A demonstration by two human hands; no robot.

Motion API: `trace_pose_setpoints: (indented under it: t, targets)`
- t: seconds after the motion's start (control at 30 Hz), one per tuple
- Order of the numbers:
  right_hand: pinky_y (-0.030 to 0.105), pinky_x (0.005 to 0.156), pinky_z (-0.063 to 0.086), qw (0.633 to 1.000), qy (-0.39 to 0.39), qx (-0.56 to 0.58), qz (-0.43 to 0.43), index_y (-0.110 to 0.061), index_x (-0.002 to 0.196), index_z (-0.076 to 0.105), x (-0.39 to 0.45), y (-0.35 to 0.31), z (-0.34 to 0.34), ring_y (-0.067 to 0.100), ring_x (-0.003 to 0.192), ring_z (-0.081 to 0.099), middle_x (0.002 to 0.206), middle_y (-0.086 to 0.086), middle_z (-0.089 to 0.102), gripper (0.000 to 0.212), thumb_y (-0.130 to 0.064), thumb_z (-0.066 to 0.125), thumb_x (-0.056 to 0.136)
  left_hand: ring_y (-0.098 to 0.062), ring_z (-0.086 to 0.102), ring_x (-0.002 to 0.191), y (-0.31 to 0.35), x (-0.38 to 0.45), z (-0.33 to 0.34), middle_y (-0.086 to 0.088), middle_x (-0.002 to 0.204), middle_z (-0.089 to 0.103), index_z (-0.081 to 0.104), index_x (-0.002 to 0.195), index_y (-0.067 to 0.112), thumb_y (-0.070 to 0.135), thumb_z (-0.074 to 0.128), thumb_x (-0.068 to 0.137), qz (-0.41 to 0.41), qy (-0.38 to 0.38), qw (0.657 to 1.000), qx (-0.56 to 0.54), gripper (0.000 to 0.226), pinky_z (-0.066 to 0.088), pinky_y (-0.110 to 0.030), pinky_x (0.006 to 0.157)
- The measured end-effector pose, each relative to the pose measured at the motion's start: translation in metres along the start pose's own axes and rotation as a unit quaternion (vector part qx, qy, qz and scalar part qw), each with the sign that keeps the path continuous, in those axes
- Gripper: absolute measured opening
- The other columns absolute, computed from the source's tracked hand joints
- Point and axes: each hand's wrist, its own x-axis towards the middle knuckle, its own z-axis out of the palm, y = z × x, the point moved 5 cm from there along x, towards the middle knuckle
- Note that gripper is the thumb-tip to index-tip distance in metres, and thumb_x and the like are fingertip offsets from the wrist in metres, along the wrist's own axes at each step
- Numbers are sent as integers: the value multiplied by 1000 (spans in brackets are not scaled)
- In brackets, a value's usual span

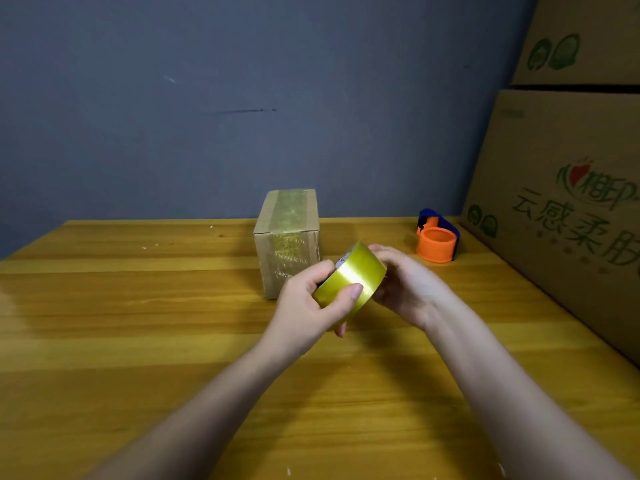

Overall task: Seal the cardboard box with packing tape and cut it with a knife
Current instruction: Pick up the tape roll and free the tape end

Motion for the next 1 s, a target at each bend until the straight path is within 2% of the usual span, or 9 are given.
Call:
trace_pose_setpoints:
  t: [0.13, 0.2, 0.3, 0.37, 0.43, 0.57, 0.7, 0.83, 1.0]
  targets:
    - [25, 79, 42, 938, 194, -130, -256, -18, 108, 61, -22, -25, -10, 9, 92, 57, 105, 0, 62, 19, -17, 46, 96, -22, 65, 48, -6, 3, 2, 2, 59, 61, 56, 73, 30, 52, 58, 78, -11, 11, 996, 91, 23, 55, -36, 54]
    - [24, 97, 41, 902, 169, -210, -337, -23, 122, 57, -38, -31, 4, 8, 114, 54, 122, -4, 59, 33, -36, 41, 96, -19, 66, 52, -6, 5, 2, 0, 61, 62, 54, 74, 36, 58, 50, 80, -18, 41, 990, 133, 24, 56, -42, 59]
    - [26, 113, 23, 899, 54, -352, -256, -29, 143, 34, -46, -15, 33, 6, 138, 31, 148, -10, 37, 67, -65, 28, 88, -28, 67, 74, 3, 6, 4, -4, 77, 70, 61, 92, 30, 57, 27, 84, 15, 98, 966, 238, 44, 52, -45, 68]
    - [21, 107, 20, 892, 64, -380, -236, -27, 145, 33, -48, -14, 36, 8, 139, 28, 150, -9, 35, 66, -61, 26, 89, -33, 67, 83, 11, 6, 8, -7, 87, 73, 63, 104, 19, 52, 17, 86, 48, 114, 946, 299, 60, 52, -42, 69]
    - [23, 103, 27, 901, 83, -365, -221, -24, 132, 51, -43, -22, 34, 14, 131, 42, 140, -3, 51, 56, -56, 26, 94, -35, 65, 69, 18, 6, 14, -10, 75, 70, 62, 92, 12, 45, 20, 89, 105, 102, 925, 349, 54, 47, -34, 56]
    - [39, 101, 45, 942, 74, -289, -153, -28, 97, 72, -24, -29, 30, 19, 105, 63, 105, 0, 72, 67, -74, 26, 82, -28, 55, 46, 28, 8, 20, 1, 52, 50, 53, 72, 15, 36, 33, 93, 180, 49, 893, 411, 35, 29, -23, 44]
    - [20, 79, 52, 968, -7, -233, -95, -11, 101, 74, -21, -37, 24, 21, 93, 69, 101, 11, 74, 56, -53, 38, 93, -30, 55, 41, 34, 16, 22, -4, 46, 56, 53, 68, 15, 36, 36, 92, 231, -7, 876, 422, 37, 38, -26, 39]
    - [33, 90, 52, 973, -118, -187, -58, -7, 109, 70, -21, -35, 17, 29, 103, 66, 109, 16, 71, 55, -49, 38, 94, -29, 54, 42, 40, 18, 28, -4, 45, 55, 52, 66, 15, 38, 39, 90, 277, -55, 863, 420, 36, 33, -24, 40]
    - [20, 67, 56, 985, -88, -131, -69, 2, 108, 68, -17, -24, 8, 21, 82, 68, 100, 19, 72, 56, -42, 34, 96, -26, 54, 44, 31, 18, 32, -1, 47, 53, 52, 65, 16, 43, 41, 90, 284, -83, 853, 430, 37, 34, -23, 43]
